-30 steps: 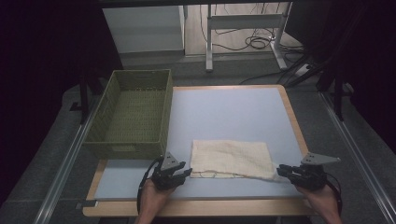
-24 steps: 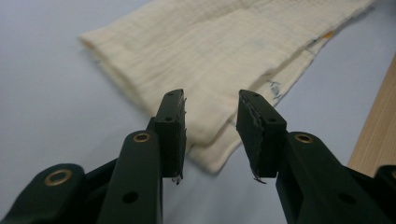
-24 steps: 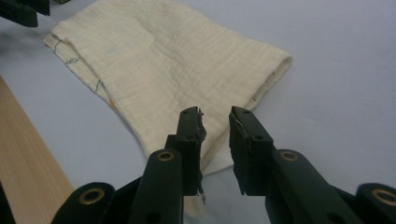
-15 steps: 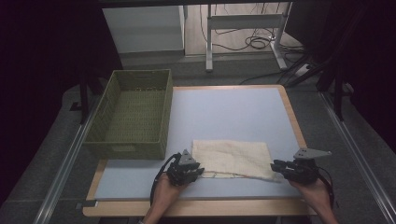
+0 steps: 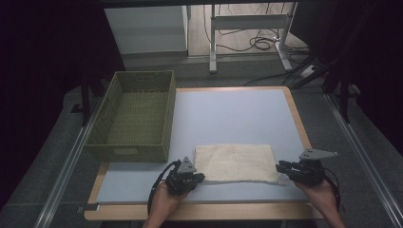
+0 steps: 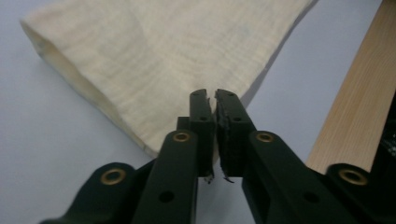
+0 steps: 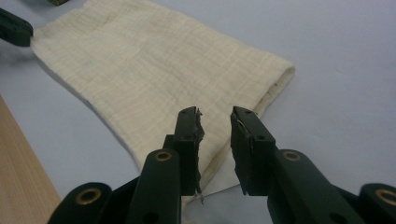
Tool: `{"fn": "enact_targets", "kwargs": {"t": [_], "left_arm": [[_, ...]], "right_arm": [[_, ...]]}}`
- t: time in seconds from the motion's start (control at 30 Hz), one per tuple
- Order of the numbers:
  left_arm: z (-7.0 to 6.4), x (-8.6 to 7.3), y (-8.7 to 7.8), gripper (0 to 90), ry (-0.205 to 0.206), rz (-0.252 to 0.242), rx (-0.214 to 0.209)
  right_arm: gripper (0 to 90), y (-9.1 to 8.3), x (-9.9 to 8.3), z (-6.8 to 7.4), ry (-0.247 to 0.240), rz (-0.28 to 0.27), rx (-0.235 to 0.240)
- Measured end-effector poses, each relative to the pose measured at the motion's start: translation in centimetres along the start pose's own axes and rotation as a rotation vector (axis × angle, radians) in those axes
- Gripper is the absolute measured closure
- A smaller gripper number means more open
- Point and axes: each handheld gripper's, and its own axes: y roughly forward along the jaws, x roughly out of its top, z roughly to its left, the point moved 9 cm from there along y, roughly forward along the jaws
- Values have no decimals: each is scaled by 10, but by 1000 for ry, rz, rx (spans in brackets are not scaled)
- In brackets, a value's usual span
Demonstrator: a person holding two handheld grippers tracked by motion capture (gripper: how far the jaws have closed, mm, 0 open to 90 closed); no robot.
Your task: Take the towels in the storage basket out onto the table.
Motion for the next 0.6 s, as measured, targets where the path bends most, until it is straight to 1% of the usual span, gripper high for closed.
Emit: {"fn": "enact_targets", "kwargs": {"t": [0.03,0.1,0.13,0.17,0.2,0.23,0.27,0.3,0.33,0.37,0.4,0.53,0.6], "left_arm": [[2,-2,1,786,-11,-1,2],[4,-2,2,685,-17,-9,7],[7,0,1,685,-27,-23,16],[14,6,-4,607,-44,-51,31],[14,6,-4,584,-44,-51,31],[17,10,-5,584,-50,-62,43],[21,14,-6,565,-59,-69,53],[29,20,-6,555,-81,-77,74],[29,20,-6,547,-81,-77,74],[35,24,-3,547,-90,-76,96],[39,27,-1,546,-97,-77,115],[51,37,9,521,-113,-66,161],[55,40,13,505,-112,-59,171]], "right_arm": [[713,1,0,-1,0,1,-2],[702,2,0,-2,5,3,-4],[702,2,0,-2,5,3,-4],[692,4,3,-5,8,4,-10],[692,4,3,-5,8,4,-10],[686,6,5,-8,10,-1,-14],[683,7,8,-11,15,-3,-19],[678,11,15,-18,24,-9,-32],[678,11,15,-18,24,-9,-32],[676,15,18,-22,28,-9,-41],[674,20,23,-28,34,-14,-49],[649,42,33,-42,56,-4,-69],[626,56,36,-47,56,12,-85]]}}
